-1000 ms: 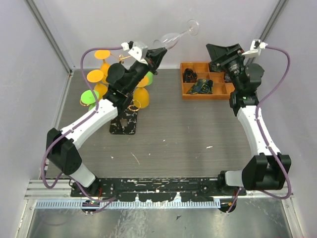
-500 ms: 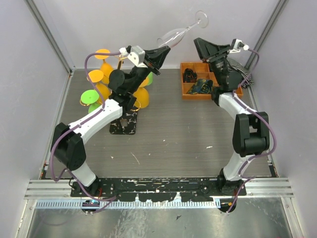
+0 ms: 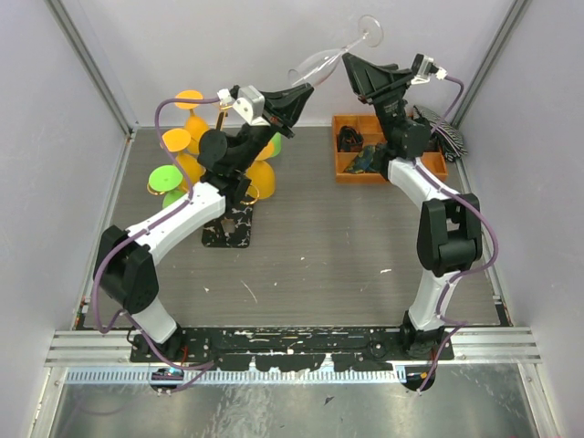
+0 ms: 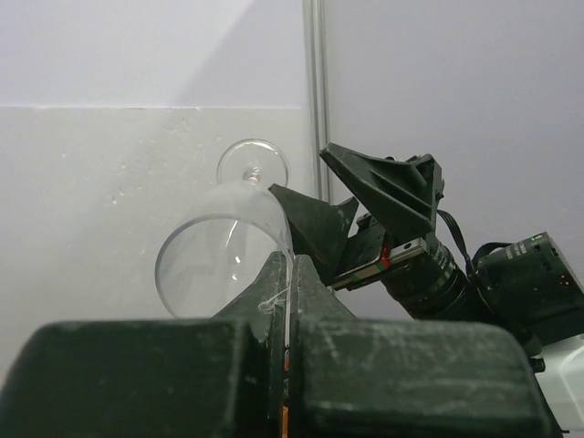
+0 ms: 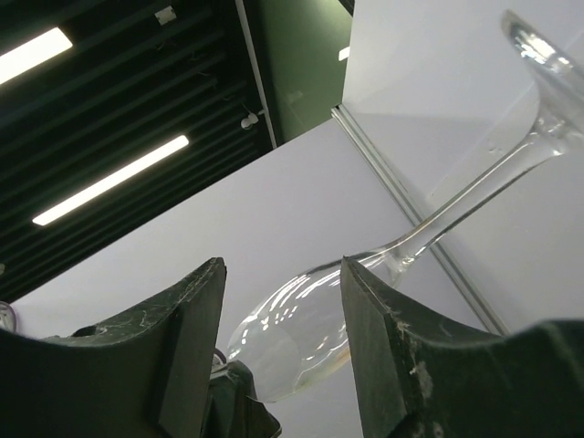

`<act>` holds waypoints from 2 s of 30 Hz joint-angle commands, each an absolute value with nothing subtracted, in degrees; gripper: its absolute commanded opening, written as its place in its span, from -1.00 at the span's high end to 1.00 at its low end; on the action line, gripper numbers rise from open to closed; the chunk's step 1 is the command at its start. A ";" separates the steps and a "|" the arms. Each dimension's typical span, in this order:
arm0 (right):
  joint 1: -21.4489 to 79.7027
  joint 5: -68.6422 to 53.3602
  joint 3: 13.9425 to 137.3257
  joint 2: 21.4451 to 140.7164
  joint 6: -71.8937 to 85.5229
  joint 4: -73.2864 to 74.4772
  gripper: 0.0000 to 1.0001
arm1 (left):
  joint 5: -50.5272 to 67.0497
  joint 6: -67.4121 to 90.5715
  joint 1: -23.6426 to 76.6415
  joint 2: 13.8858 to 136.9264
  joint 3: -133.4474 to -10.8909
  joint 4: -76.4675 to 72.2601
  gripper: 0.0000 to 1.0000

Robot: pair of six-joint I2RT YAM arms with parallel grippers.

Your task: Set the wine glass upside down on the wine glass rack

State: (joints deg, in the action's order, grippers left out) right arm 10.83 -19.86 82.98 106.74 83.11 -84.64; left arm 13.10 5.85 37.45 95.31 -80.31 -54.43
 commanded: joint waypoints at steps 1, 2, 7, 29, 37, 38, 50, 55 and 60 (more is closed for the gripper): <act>11.30 -18.81 85.93 107.38 82.21 -87.28 -0.16 | 13.74 5.54 37.20 95.53 -80.33 -58.99 1.00; 11.29 -18.85 85.66 107.27 81.94 -86.79 -0.16 | 13.59 5.37 37.16 95.42 -80.33 -59.05 1.00; 11.55 -19.28 84.39 106.82 81.23 -85.00 -0.15 | 12.74 4.33 37.17 95.13 -80.74 -59.32 1.00; 12.96 -18.27 87.70 109.05 78.84 -82.75 -0.17 | 15.41 5.02 37.09 92.90 -79.53 -58.35 0.99; 13.16 -16.34 87.85 108.80 77.49 -82.71 -0.06 | 15.08 5.35 37.09 92.11 -77.65 -58.43 0.98; 13.20 -16.11 88.00 108.85 77.44 -82.66 -0.03 | 15.02 5.46 37.07 92.03 -77.38 -58.42 0.97; 13.30 -16.81 88.47 108.59 76.06 -81.40 0.63 | 15.00 4.95 37.15 91.26 -75.03 -58.20 0.09; 12.92 -17.84 89.72 107.55 72.26 -78.52 0.75 | 15.99 4.59 37.16 89.61 -72.91 -57.37 -0.15; 10.76 -20.61 92.50 106.02 66.52 -73.23 0.80 | 15.66 2.99 37.12 84.68 -69.44 -51.48 -0.28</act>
